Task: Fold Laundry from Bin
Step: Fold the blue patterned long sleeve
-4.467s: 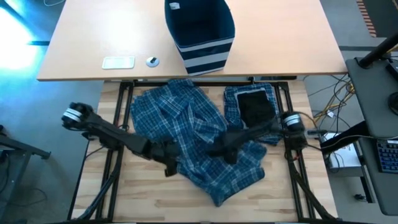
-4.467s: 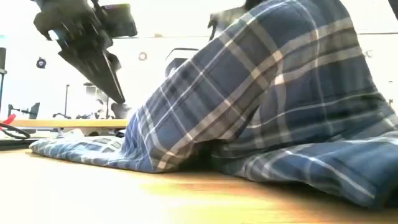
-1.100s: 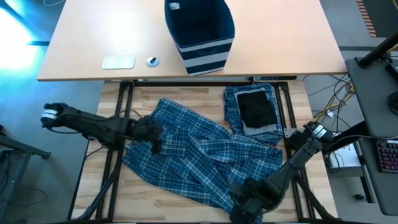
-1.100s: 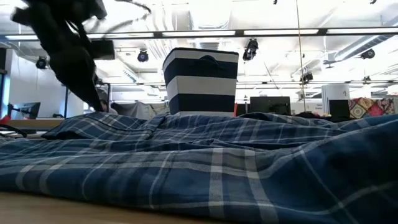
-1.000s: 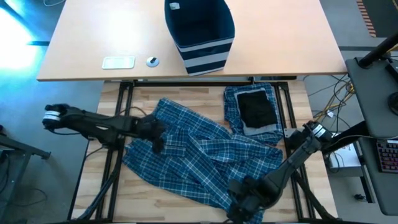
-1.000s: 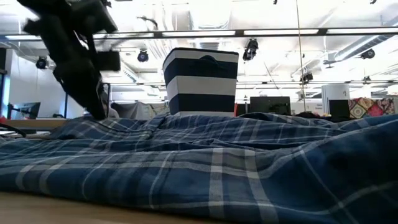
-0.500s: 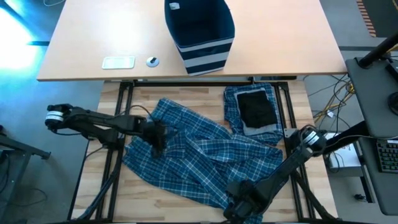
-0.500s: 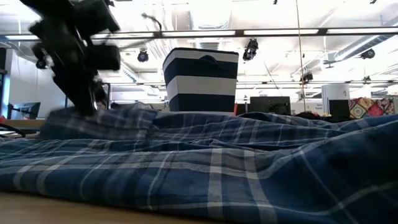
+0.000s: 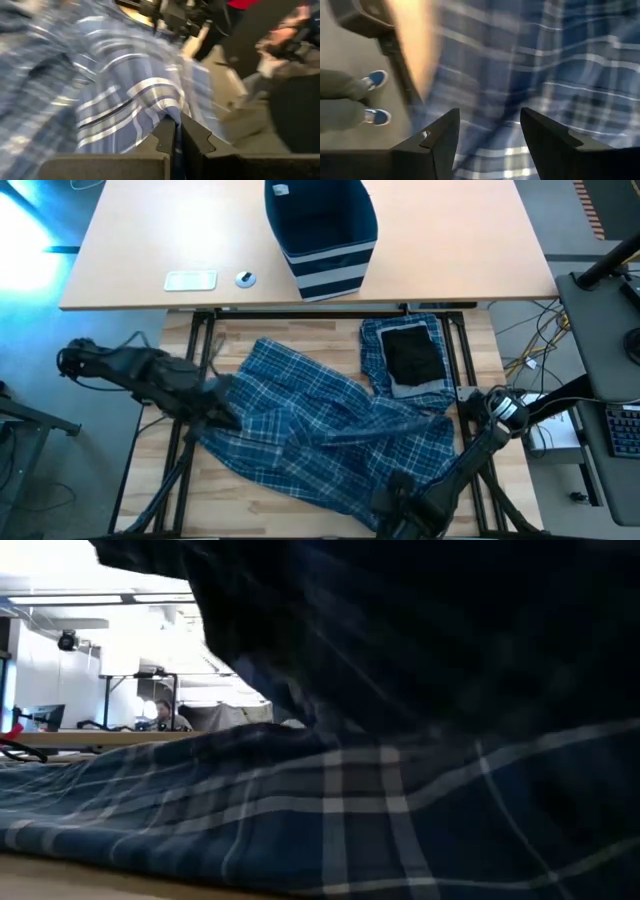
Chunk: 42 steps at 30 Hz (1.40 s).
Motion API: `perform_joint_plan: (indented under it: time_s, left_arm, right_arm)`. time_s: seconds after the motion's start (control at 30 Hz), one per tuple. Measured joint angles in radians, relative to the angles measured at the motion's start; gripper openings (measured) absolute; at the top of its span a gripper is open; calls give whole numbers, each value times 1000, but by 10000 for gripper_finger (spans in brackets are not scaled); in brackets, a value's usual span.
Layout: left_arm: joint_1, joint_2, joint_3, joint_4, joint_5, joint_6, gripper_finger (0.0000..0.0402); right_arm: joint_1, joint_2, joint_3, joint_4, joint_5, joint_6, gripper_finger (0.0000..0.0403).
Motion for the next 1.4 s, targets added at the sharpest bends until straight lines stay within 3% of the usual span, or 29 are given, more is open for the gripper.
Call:
perform_joint_plan:
  time_s: [0.2, 0.47, 0.57, 0.7, 0.9, 1.1, 1.23, 1.4]
  left_arm:
    - [-23, 54, 101, -262, -230, 9, 0]
    - [34, 173, 12, -279, -405, -63, 0]
    - [61, 207, 10, -278, -410, -81, 1]
    - [82, 221, 10, -286, -337, -123, 25]
    - [87, 221, 10, -392, -274, -219, 114]
    - [49, 212, 10, -442, -265, -140, 200]
    - [-27, 211, -15, -376, -301, -79, 224]
    - [-126, 217, -121, -129, -306, -60, 221]
  right_arm:
    - [-17, 0, -2, -8, 18, 3, 205]
    - [-39, 0, 7, 5, 28, 20, 205]
    - [-39, 0, 9, 23, 40, -13, 205]
    - [-35, 26, 10, 45, 87, -112, 205]
    - [-31, 106, 31, 124, 78, -245, 206]
    - [-22, 135, 59, 120, 86, -296, 206]
    - [4, 136, 107, 123, 87, -344, 205]
    - [34, 153, 136, 45, 82, -304, 205]
